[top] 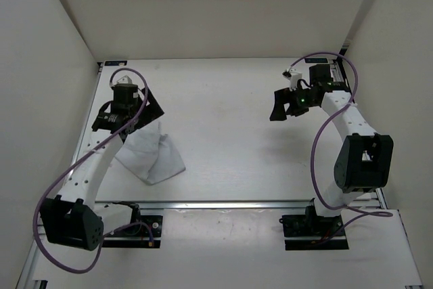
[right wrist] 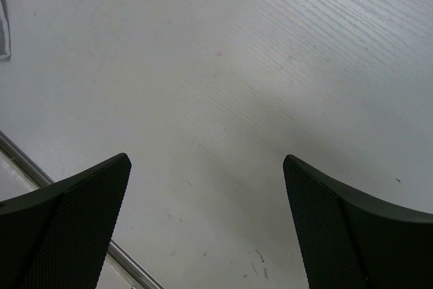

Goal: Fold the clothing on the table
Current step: Flatten the skirt out

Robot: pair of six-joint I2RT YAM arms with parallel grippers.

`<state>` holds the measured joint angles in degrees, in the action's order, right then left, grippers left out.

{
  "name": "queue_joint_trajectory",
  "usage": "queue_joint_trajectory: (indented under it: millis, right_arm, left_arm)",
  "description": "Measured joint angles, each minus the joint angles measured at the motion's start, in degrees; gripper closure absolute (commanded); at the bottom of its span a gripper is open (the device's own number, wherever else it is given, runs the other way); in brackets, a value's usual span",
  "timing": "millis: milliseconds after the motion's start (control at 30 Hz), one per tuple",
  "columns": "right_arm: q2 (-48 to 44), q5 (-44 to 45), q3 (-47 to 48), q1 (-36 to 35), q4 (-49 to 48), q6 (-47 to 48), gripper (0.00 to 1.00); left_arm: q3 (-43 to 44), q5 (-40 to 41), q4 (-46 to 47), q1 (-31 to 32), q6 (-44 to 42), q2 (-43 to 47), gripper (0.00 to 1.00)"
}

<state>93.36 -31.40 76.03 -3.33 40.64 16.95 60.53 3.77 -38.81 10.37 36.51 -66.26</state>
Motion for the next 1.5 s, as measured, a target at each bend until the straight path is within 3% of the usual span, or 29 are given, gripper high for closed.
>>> queue_joint_trajectory:
  millis: [133,167,433,500,533,567,600,833,1067,1300,1500]
  right_arm:
    - [0.0,0.0,0.0,-0.7,-0.2,-0.02,0.03]
    - [0.0,0.02,0.0,-0.83,-0.2,-0.02,0.03]
    - [0.0,0.92,0.0,-0.44,-0.13,0.2,0.04]
    - [0.0,1.29,0.0,-0.2,-0.13,0.2,0.04]
    - [0.0,1.31,0.0,0.0,-0.11,0.2,0.04]
    - [0.0,1.36,0.0,0.13,-0.11,0.2,0.04]
    - [0.0,1.4,0.0,0.31,-0.11,0.2,0.04]
    - [0.0,1.66,0.0,1.22,-0.11,0.2,0.04]
    - [0.0,1.66,0.0,2.21,-0.11,0.28,0.04]
    - [0.0,3.23,0.04,2.95,0.15,1.73,0.04]
    - [-2.32,5.57,-0.72,2.82,-0.2,1.97,0.02]
  left_arm:
    - [0.74,9.01,-1.16,0.15,-1.7,-7.3,0.05]
    - [0.74,9.7,-1.03,0.09,-2.43,-9.88,0.01]
    - [6.8,11.85,-0.26,1.27,-8.81,-27.43,0.02]
    - [9.07,12.2,0.24,2.21,-9.84,-29.16,0.18]
    - [9.73,12.2,0.63,2.47,-10.36,-29.44,0.35]
    - [10.12,12.0,1.14,2.6,-10.8,-29.44,0.87]
    - [10.4,11.82,1.51,2.45,-11.13,-29.35,1.0]
    - [10.78,11.91,1.6,-0.94,-13.42,-29.31,1.0]
    - [9.25,11.72,1.05,0.35,-14.27,-30.23,1.0]
    - [11.69,11.17,-1.55,2.36,-14.25,-42.86,1.0]
    - [22.14,9.03,-5.92,5.18,-13.16,-49.94,1.0]
